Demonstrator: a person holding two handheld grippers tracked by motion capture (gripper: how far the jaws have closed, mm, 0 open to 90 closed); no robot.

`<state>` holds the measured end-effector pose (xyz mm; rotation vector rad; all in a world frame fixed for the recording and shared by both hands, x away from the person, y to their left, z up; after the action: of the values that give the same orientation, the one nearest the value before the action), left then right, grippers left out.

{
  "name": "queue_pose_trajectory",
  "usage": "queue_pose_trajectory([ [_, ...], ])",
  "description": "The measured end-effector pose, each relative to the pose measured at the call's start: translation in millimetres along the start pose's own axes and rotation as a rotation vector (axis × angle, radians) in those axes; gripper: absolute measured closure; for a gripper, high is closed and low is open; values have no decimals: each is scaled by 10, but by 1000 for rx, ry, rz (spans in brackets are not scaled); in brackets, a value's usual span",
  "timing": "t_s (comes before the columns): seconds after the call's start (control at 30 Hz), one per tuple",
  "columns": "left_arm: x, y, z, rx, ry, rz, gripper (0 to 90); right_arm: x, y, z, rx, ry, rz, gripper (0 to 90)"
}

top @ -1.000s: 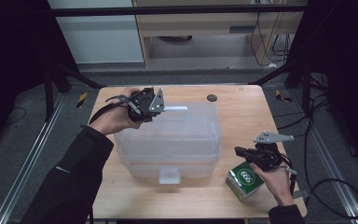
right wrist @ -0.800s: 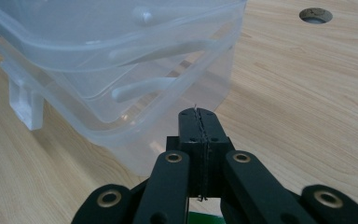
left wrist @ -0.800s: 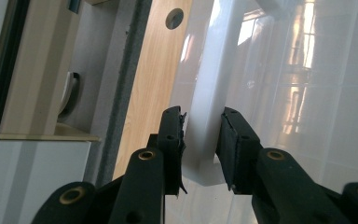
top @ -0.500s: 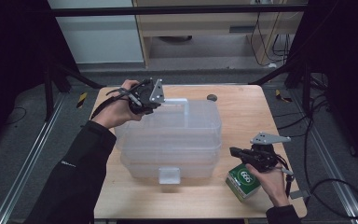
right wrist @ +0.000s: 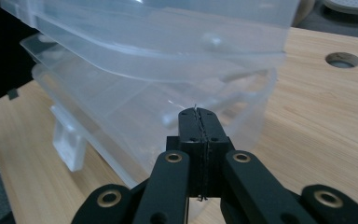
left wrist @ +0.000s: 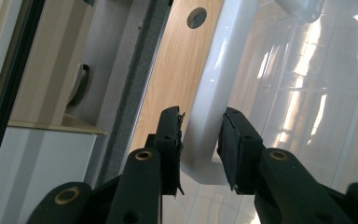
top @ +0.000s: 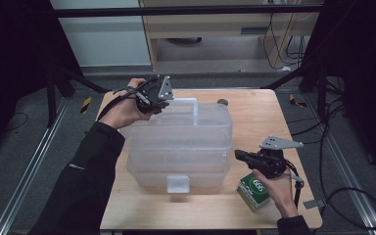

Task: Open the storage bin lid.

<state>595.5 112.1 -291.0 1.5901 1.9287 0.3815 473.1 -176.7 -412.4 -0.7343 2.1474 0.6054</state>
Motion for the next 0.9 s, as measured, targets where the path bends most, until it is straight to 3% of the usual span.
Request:
queue_pose_trajectory([
  [0.23,1,26,13,9,-5,-20,684,-132,86,28,-14,-36,-9,900],
  [0.4,17,25,7,10,-14,-37,646,-152,116,74,-17,-22,-14,900],
  [0.53,111,34,-84,16,-77,-109,550,-141,107,79,-17,-12,-16,900],
  [0.6,126,34,-100,16,-85,-117,525,-137,102,80,-17,-11,-16,900],
  [0.63,190,29,-168,22,-116,-165,486,-136,103,80,-15,-9,-18,900],
  [0.67,190,29,-168,22,-116,-165,484,-136,103,80,-15,-9,-18,900],
  [0.7,267,25,-238,20,-144,-207,481,-135,104,82,-14,-7,-15,900],
  [0.73,267,25,-238,20,-144,-207,478,-135,104,82,-14,-7,-15,900],
  [0.87,502,-2,-393,4,-193,-284,469,-133,109,84,-8,-3,-16,900],
  [0.9,502,-2,-393,4,-193,-284,468,-133,109,83,-6,-2,-15,900],
])
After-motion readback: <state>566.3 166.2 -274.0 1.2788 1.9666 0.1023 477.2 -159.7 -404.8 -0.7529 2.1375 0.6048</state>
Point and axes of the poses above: each handheld gripper's, and its own axes: z roughly forward along the jaws, x roughly out of its underside, y roughly to its left, the point moved 5 cm from there along z, roughly forward along the jaws, and after that the axes turned 10 degrees about y, right-handed, at the moved point
